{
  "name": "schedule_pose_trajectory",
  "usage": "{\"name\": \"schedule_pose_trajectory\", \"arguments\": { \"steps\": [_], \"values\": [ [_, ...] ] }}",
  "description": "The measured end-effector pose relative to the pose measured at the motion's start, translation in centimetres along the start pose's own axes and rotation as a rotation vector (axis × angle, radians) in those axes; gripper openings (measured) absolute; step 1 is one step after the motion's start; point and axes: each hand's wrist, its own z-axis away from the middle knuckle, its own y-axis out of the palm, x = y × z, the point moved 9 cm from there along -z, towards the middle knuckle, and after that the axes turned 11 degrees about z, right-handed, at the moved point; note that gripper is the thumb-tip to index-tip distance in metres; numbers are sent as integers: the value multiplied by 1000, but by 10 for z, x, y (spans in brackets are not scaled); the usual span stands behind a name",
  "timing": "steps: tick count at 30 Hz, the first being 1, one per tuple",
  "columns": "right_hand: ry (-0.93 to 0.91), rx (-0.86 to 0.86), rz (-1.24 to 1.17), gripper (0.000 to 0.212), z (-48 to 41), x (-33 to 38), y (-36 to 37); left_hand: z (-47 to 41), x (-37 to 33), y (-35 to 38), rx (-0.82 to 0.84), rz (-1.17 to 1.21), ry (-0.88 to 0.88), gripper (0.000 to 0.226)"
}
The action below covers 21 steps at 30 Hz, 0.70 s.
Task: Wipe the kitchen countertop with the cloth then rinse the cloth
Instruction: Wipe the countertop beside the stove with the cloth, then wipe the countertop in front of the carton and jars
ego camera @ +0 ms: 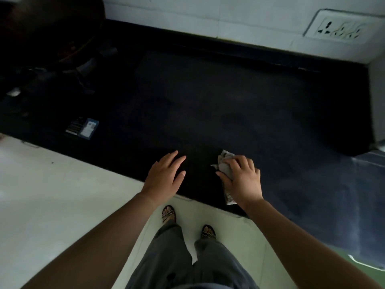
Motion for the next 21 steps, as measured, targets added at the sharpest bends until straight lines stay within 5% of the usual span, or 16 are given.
{"name": "schedule_pose_trajectory", "arguments": {
  "steps": [6,10,21],
  "values": [
    [130,-7,-510,21,33,3,-38,76,-7,-16,-264,451,-148,44],
    [128,192,-748,7,61,33,-33,151,6,-29,-496,694,-304,35],
    [-15,556,-727,18,106,117,7,344,73,-25,-852,1086,-705,30]
  ]
}}
